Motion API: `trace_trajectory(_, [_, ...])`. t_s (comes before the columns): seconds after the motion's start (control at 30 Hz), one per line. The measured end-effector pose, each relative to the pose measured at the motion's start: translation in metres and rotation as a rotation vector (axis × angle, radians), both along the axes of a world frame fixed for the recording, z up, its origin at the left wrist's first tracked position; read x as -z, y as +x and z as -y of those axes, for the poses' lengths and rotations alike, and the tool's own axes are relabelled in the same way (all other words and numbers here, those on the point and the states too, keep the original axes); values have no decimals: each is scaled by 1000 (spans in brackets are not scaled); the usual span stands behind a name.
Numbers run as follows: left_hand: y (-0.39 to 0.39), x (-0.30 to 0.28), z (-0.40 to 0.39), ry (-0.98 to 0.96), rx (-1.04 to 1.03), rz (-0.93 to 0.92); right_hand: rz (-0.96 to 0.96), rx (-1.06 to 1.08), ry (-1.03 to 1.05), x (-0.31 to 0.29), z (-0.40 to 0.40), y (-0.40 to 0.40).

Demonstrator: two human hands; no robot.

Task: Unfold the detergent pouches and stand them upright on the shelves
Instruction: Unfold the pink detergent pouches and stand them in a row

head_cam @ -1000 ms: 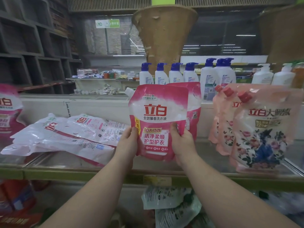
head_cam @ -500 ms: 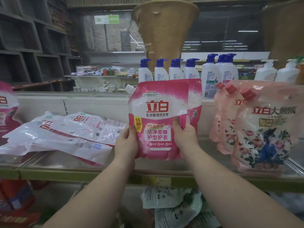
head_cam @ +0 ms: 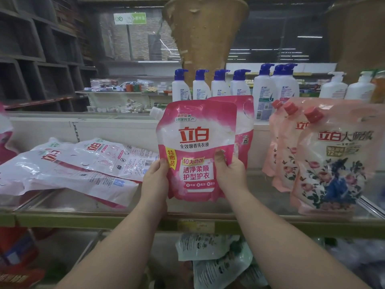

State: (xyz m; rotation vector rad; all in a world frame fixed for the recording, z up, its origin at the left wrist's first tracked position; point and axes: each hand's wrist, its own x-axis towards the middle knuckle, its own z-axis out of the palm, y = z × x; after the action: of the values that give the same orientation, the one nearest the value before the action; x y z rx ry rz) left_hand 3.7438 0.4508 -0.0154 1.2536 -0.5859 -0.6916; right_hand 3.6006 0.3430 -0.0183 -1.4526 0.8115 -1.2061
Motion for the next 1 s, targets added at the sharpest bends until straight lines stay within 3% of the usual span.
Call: trace_trajectory(1.0, [-1,2,9,12,-40,-30,50,48,14,5,4,6])
